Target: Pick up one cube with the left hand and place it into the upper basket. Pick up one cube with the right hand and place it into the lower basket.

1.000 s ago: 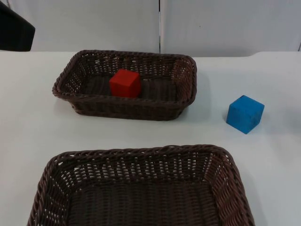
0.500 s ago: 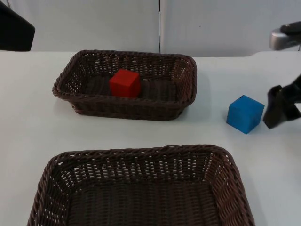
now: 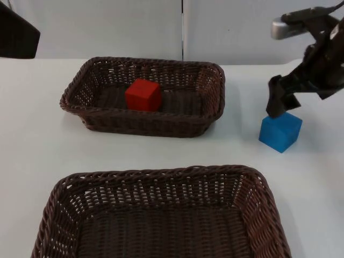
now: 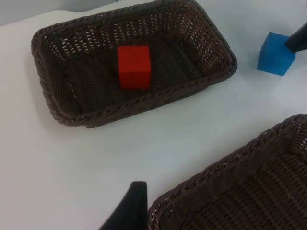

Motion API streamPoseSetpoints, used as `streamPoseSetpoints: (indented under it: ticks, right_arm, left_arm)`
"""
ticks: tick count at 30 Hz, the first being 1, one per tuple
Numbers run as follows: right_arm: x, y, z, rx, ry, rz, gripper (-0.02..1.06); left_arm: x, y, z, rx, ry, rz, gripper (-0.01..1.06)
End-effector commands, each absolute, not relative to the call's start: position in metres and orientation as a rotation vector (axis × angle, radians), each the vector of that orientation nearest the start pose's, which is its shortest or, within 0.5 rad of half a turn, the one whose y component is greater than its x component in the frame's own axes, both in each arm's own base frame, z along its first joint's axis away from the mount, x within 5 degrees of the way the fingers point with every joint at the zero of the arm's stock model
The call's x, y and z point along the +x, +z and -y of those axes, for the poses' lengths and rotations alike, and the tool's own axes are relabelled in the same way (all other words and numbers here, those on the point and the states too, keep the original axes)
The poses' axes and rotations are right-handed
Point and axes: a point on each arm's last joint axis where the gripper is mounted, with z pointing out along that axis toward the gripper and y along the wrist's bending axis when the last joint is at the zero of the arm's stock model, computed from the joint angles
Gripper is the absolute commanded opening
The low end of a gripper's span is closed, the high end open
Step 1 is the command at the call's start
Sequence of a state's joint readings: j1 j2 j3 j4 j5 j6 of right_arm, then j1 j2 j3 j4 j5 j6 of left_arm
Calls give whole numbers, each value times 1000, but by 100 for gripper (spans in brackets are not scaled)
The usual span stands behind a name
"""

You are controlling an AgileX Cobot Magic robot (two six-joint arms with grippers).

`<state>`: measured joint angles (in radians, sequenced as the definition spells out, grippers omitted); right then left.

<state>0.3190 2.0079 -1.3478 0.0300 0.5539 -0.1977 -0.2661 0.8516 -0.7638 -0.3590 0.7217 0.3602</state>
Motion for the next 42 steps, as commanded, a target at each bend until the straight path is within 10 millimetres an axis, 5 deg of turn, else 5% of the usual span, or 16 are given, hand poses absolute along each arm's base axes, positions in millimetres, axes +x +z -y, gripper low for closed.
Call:
streamPoseSetpoints:
  ticks: [1,17,28,33,37,38,40,42]
  right_arm:
    - [399,159,-137,-673,69,-2610,105]
    - [418,106,-144,-610,95,-2591,105]
    - [418,102,-144,-609,94,-2590,102]
    - [418,102,-144,-610,94,-2592,76]
    - [416,112,-143,-613,96,-2599,26]
    - [416,112,-143,-613,96,-2599,26]
    - [413,129,-142,-615,99,-2598,0]
    - [410,147,-141,-617,99,-2583,0]
  left_arm:
    - [150,326,63,523,-357,-2204,100]
    - [150,326,63,523,-357,-2204,100]
    - [150,326,63,523,-357,-2204,100]
    - [150,326,63,523,-357,-2204,100]
    - [150,326,63,523,-357,-2204,100]
    - [150,326,63,523,-357,-2204,100]
    - [150,326,63,523,-357,-2204,100]
    - [150,326,63,523,-357,-2204,100]
